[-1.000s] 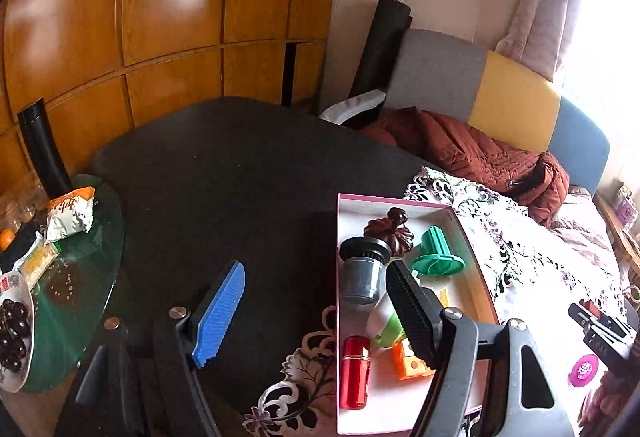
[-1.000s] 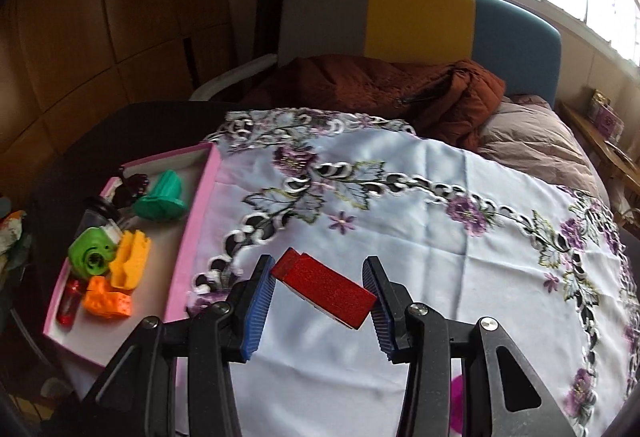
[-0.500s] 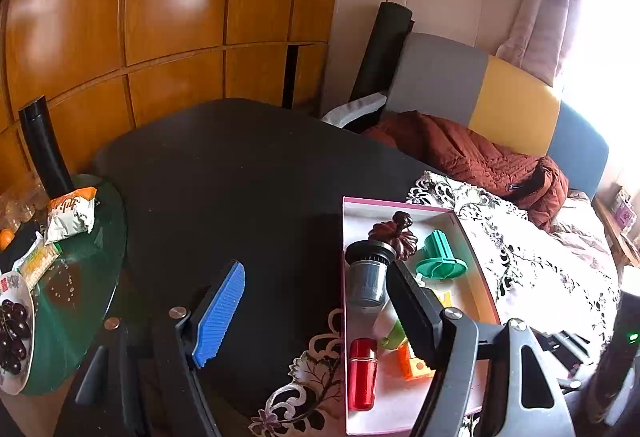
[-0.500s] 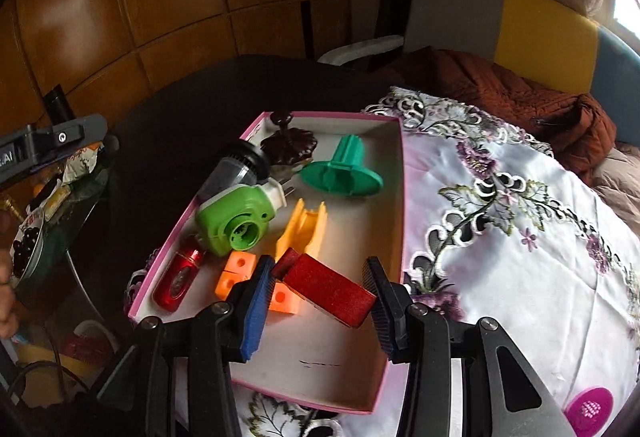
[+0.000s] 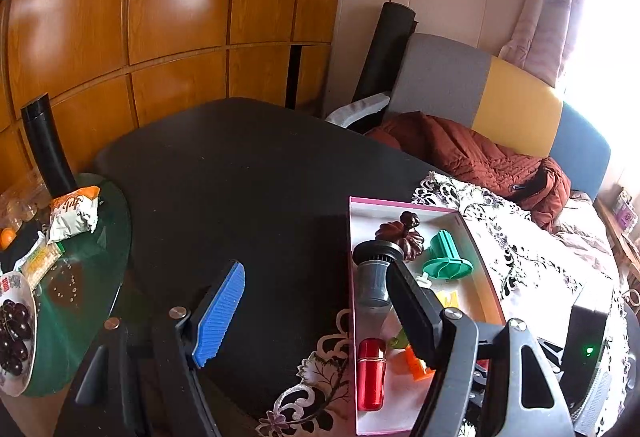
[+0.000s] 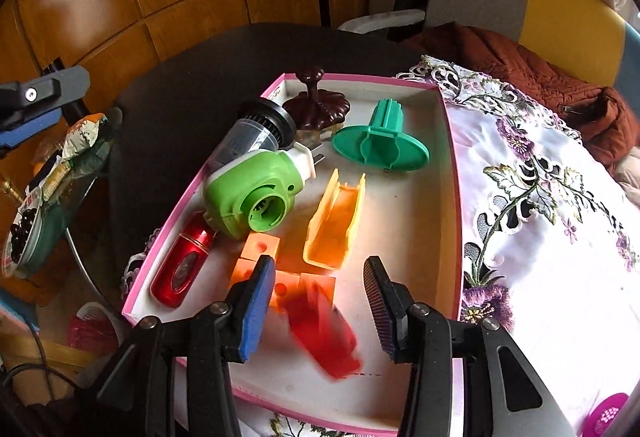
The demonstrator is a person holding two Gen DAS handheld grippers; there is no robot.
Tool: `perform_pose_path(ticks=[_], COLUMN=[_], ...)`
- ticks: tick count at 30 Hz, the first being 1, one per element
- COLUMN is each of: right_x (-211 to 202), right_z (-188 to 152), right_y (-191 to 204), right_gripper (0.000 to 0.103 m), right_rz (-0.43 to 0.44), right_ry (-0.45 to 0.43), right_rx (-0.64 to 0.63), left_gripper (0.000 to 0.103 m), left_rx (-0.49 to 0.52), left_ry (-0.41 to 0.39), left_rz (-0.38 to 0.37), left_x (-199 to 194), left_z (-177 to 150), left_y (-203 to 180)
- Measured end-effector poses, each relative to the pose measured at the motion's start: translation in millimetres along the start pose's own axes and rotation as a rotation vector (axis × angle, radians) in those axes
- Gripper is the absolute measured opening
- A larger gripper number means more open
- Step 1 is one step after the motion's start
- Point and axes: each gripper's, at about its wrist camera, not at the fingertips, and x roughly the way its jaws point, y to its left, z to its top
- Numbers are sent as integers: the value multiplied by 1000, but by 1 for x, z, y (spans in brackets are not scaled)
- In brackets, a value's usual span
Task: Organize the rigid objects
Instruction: 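Carry the red block into the tray and open the right gripper, then move both grippers back to the magenta cup and lavender egg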
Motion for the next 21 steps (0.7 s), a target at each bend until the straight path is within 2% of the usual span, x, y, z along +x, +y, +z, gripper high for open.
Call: perform_pose_path(ticks=[10,12,16,21], right_x=[-25,-35,-53,-79], right_z=[-2,-5,-11,-29], right_y=[-17,-25,-51,-104], right_gripper=[54,59,61,69], right_rz=[-15,-32,-75,-180], right_ry=[-52,-65,-80,-86], right_rx=[29,39,84,196], left_gripper=[74,74,75,75], left_rx=[21,30,53,107], left_ry=[1,4,10,22], left_rz=[-4,-9,-18,-64], left_x=[-2,-3,-3,-3], left_z=[-1,-2,-4,-10], left_y=[-6,-9,-16,-34])
